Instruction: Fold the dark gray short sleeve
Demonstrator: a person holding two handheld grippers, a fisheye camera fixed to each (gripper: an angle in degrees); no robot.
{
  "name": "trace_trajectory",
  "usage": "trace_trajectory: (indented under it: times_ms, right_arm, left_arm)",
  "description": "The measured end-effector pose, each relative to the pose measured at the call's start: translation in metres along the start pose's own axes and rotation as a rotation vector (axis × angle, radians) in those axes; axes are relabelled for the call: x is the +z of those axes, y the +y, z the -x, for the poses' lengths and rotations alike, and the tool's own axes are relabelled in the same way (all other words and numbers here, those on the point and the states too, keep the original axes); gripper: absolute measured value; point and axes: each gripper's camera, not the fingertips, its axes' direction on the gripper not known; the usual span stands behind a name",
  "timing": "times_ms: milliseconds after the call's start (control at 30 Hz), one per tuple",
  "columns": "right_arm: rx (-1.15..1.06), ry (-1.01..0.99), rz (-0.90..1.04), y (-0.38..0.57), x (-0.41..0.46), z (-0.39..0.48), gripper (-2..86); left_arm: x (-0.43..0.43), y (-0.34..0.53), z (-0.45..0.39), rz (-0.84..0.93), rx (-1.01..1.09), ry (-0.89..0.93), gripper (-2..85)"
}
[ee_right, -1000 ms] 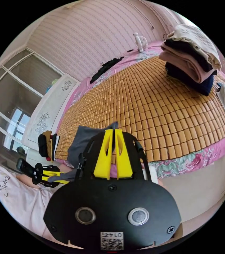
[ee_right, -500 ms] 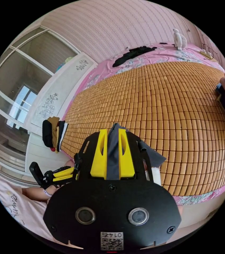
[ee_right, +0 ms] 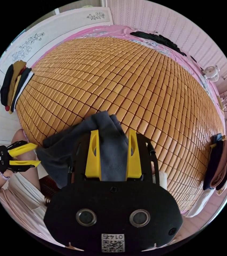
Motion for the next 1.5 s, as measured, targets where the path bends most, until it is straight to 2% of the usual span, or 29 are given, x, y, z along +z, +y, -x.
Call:
trace_trajectory:
  times_ms: [167, 300, 467, 633, 900, 1233, 1500]
  right_arm:
    - [0.037, -0.250, -0.019, -0.002, 0.003, -0.004, 7.3]
    - [-0.030, -0.266, -0.060, 0.012, -0.018, 0.006, 4.4]
    - [-0.057, -0.297, -0.279, 0.060, -0.093, 0.016, 2.8]
    - [-0.105, -0.292, -0.454, 0.110, -0.161, 0.038, 2.6]
    - [-0.137, -0.320, -0.633, 0.157, -0.235, 0.081, 2.5]
    - [-0.546, -0.369, -0.779, 0.090, -0.322, 0.217, 2.3]
    - [-0.763, -0.533, -0.844, -0.041, -0.359, 0.345, 2.5]
  left_arm:
    - [0.009, 0.003, 0.002, 0.036, 0.023, 0.010, 9.7]
    - [0.006, 0.014, 0.002, 0.041, 0.011, -0.012, 7.1]
    - [0.000, 0.032, 0.000, 0.056, 0.034, 0.020, 3.9]
    - [-0.019, 0.060, -0.019, -0.025, 0.136, -0.062, 3.0]
    - [-0.116, 0.135, -0.039, -0.253, 0.203, -0.074, 1.7]
    - [-0.244, 0.252, -0.009, -0.499, -0.045, -0.219, 1.3]
    - [-0.390, 0.370, 0.027, -0.720, -0.285, -0.507, 1.7]
